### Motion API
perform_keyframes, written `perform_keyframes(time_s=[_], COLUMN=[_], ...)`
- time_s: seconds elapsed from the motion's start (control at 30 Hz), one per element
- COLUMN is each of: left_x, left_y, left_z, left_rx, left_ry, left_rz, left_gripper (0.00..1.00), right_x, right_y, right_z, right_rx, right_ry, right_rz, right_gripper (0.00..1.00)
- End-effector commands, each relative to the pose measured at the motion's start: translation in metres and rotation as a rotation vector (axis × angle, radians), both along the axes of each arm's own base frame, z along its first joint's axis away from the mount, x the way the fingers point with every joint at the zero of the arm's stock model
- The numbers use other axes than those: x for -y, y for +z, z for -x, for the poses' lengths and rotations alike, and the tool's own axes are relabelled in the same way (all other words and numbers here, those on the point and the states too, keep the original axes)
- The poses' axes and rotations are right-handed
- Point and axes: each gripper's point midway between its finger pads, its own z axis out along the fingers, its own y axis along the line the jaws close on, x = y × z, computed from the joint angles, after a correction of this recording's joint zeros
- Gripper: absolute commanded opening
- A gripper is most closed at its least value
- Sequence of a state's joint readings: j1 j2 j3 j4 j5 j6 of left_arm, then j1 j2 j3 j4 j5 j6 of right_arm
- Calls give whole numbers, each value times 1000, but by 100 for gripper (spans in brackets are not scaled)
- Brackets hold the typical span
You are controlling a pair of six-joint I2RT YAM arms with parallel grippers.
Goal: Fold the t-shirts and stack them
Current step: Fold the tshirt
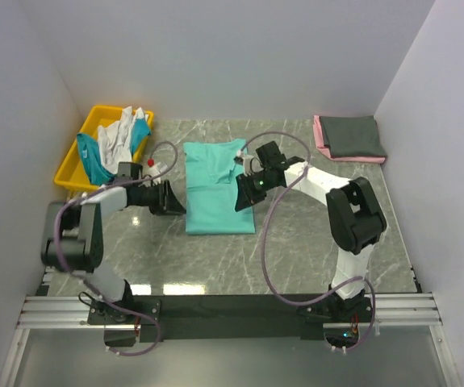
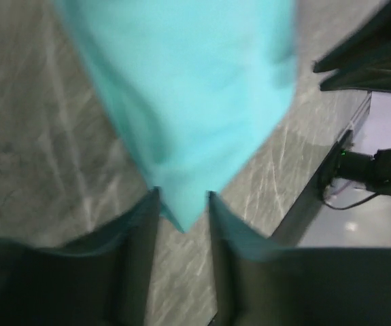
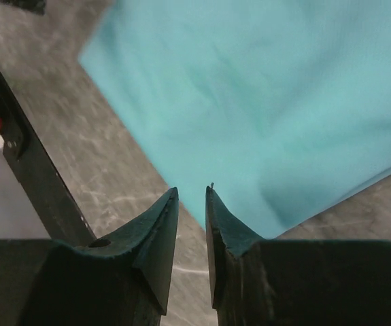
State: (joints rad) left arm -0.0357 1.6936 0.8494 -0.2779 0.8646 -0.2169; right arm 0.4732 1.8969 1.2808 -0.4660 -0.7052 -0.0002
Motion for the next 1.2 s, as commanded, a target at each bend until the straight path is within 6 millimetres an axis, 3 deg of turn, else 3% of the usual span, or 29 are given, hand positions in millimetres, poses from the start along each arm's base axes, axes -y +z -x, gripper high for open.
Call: perform_keyframes(time_s=[0.0,0.07,0.17,0.2,0.27,0.3,0.37,0.43,0.57,0.73,0.87,0.93,1.03,1.1,1.13,1.17], left_x=[-2,-6,-1,1,13,17,33,45,53,47,44,44,46,47,46,44], left_y=[64,69,68,67,71,72,73,67,31,-12,-21,-14,-7,-1,11,17], left_z=[-15,-14,-8,-8,-8,-9,-14,-19,-45,-38,-8,-8,5,10,8,11], left_rx=[392,560,707,740,843,863,886,824,561,289,130,137,116,116,167,208], left_ry=[-88,-173,-308,-333,-379,-384,-401,-381,-309,-272,-248,-243,-255,-272,-289,-320], left_rz=[-23,-108,-180,-197,-189,-178,-140,-105,-79,-94,-83,-76,-48,-33,-30,-36], left_gripper=[44,51,52,52,52,52,52,49,45,40,40,40,40,40,40,41], right_x=[-10,-15,-21,-23,-31,-35,-44,-51,-56,-51,-41,-40,-37,-35,-33,-29], right_y=[50,59,57,47,50,40,46,36,11,-22,-36,-37,-28,-11,-2,18], right_z=[-25,-36,-54,-60,-75,-80,-93,-97,-99,-88,-65,-52,-33,-26,-22,-18], right_rx=[186,219,258,251,272,248,260,221,160,65,3,-21,-38,-26,-24,15], right_ry=[31,27,10,3,-7,-11,-17,-21,-47,-65,-70,-62,-48,-39,-26,1], right_rz=[-63,-70,-48,-30,-40,-37,-66,-85,-82,-37,-11,-11,-26,-39,-47,-57], right_gripper=[31,33,34,34,34,34,34,34,33,32,32,32,32,32,34,36])
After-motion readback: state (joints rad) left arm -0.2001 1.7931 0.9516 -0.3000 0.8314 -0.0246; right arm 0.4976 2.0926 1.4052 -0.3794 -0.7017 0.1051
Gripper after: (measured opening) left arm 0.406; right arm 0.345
